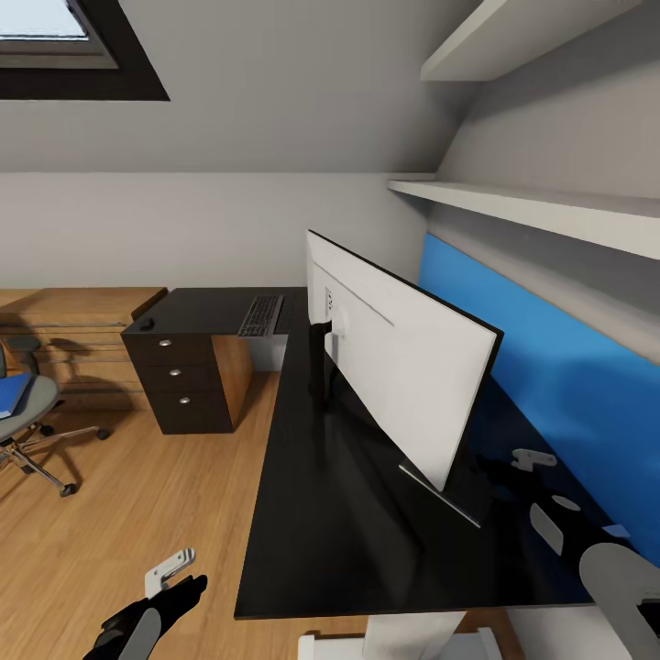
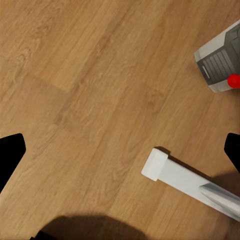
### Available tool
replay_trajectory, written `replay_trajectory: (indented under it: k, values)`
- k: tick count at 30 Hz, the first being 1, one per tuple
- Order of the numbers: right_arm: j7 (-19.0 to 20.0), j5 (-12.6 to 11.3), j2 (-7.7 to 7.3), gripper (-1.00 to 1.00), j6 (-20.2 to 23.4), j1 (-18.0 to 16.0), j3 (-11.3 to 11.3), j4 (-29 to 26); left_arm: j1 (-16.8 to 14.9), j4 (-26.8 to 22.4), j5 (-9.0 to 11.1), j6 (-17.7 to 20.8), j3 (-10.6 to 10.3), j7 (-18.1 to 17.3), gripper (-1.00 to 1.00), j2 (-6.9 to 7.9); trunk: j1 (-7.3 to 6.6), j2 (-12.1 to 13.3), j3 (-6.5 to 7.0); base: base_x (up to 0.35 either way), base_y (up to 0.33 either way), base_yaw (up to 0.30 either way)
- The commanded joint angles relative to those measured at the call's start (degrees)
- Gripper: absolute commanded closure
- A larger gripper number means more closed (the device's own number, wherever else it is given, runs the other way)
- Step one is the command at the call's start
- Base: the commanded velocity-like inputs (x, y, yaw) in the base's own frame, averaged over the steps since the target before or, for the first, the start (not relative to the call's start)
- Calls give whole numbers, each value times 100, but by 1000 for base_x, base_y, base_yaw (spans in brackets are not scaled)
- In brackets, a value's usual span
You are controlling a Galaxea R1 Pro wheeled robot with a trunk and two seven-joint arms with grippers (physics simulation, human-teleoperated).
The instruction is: In the bedroom, organize the workspace by keeping the computer under the desk, ensuring the monitor is on the desk, placing the keyboard on the desk next to the monitor, placing the mouse on the desk next to the keyboard, moving the folder from the swivel chair onto the desk next to the mouse, stacking the notebook on top of the folder with the pen on top of the notebook, and positioning the swivel chair next to the desk.
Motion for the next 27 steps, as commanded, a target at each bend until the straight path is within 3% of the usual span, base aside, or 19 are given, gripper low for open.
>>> replay_trajectory:
  k: [1,27]
  values:
    - [22,-59,-3,-100,-23,-5,35,9,-2,-11,60,22,-2,41,-100,1,0,-3,-6,0,0,0]
    - [37,-57,-2,-100,-22,-5,42,9,-2,-28,70,31,-8,49,-100,-6,0,-3,-6,0,0,44]
